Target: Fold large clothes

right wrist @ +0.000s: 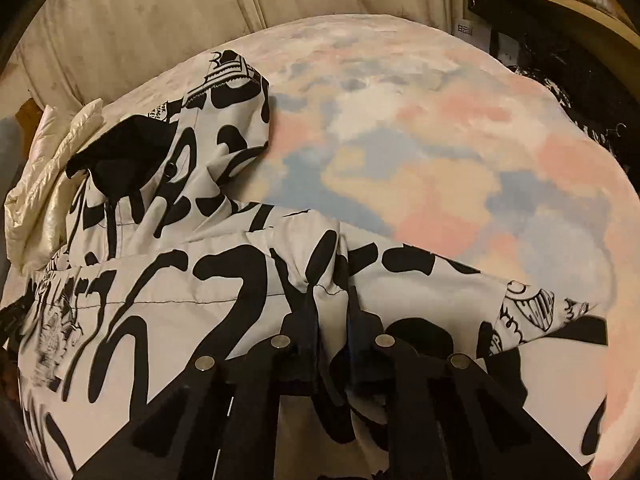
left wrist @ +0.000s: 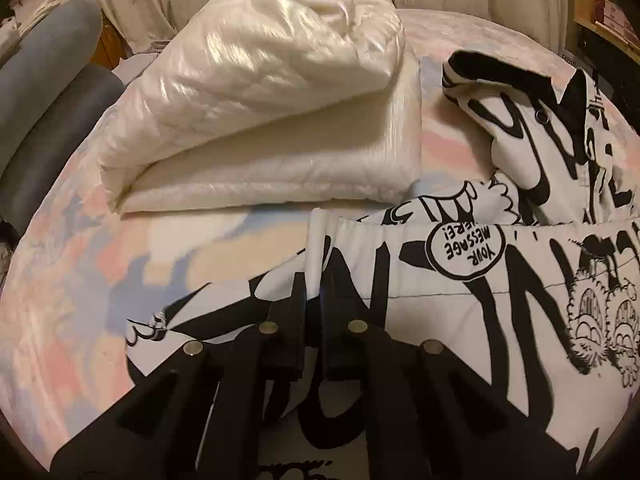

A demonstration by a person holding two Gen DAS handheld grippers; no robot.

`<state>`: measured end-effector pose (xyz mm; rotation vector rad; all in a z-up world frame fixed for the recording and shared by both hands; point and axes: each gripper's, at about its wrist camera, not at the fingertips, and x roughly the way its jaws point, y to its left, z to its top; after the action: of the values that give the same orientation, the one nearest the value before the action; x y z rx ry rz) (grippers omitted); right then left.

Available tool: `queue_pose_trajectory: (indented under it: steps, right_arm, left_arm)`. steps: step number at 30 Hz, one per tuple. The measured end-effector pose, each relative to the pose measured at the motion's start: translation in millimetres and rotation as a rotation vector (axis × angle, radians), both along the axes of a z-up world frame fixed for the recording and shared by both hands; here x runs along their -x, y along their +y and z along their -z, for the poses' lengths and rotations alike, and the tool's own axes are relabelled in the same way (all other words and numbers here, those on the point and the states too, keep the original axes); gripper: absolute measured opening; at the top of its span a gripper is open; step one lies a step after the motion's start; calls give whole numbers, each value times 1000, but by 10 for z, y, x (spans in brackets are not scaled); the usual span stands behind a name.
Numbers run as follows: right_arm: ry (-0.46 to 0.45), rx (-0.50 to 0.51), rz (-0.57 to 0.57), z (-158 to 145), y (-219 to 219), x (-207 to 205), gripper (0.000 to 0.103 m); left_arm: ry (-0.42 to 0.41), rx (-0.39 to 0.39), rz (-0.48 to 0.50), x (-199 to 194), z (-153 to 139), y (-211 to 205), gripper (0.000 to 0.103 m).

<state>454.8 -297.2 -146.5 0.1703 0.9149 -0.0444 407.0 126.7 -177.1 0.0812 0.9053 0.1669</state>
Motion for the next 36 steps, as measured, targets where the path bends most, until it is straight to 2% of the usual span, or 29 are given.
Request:
queue_pose_trajectory:
  steps: [2, 3, 4, 5, 7, 9, 11, 14, 17, 21, 24, 26, 29, 30, 31, 32, 33, 34, 35, 36]
  right_arm:
    - [15, 12, -2, -24, 9, 2, 10]
    - [25, 22, -4, -41, 10, 2, 15]
    - [31, 41, 1, -79, 15, 9, 23]
    - [30, 66, 14, -133, 23, 36, 28]
    - [-17, 99, 37, -297, 53, 163, 44]
    - [-95, 114, 35, -485, 158, 324, 45]
    - [-153, 106, -16, -639, 378, 456, 45]
    - [-156, 38, -154, -718, 822, 535, 45]
    - [-128, 12, -254, -633, 1278, 534, 42]
    - [-83, 84, -258, -378, 1578, 400, 41]
    - [-93, 125, -198, -245, 1392, 353, 35]
    - [-99, 149, -127, -204, 1081, 364, 35]
    - [-74, 188, 23, -123, 489, 392, 35]
    - [-68, 162, 47, -92, 286, 420, 30]
    - [-63, 128, 69, -64, 87, 462, 13]
    - [-50, 87, 85, -41, -117, 481, 4]
    - [-42, 53, 93, -33, -245, 515, 0]
    - [-33, 68, 124, -38, -320, 546, 8]
    - [-9, 110, 174, -34, -415, 573, 9]
    - [2, 88, 180, -41, -470, 602, 9]
  left_arm:
    - [-4, -29, 4, 13, -9, -42, 4]
    - [-8, -39, 7, 26, -32, -63, 4]
    - [-19, -44, 11, 55, -73, -80, 4]
    - [-37, -41, 12, 102, -127, -86, 5]
    - [-71, -20, -6, 202, -256, -99, 7]
    - [-111, 40, -28, 334, -397, -111, 8]
    - [-144, 98, -11, 476, -516, -184, 8]
    - [-133, 142, 54, 595, -532, -458, 8]
    - [-85, 128, 108, 606, -394, -790, 8]
    - [-14, 68, 97, 506, -93, -1035, 8]
    - [-9, 65, 82, 461, 13, -983, 8]
    - [-12, 87, 70, 414, -8, -849, 8]
    - [-16, 124, 48, 374, -43, -590, 1]
    - [-19, 156, 50, 370, -57, -508, 1]
    - [-14, 207, 63, 366, -66, -413, 1]
    - [-11, 222, 64, 370, -76, -355, 1]
    - [-10, 225, 69, 376, -90, -330, 1]
    - [-7, 226, 76, 385, -107, -314, 1]
    - [-4, 230, 76, 407, -133, -295, 1]
    - [1, 232, 75, 433, -162, -281, 1]
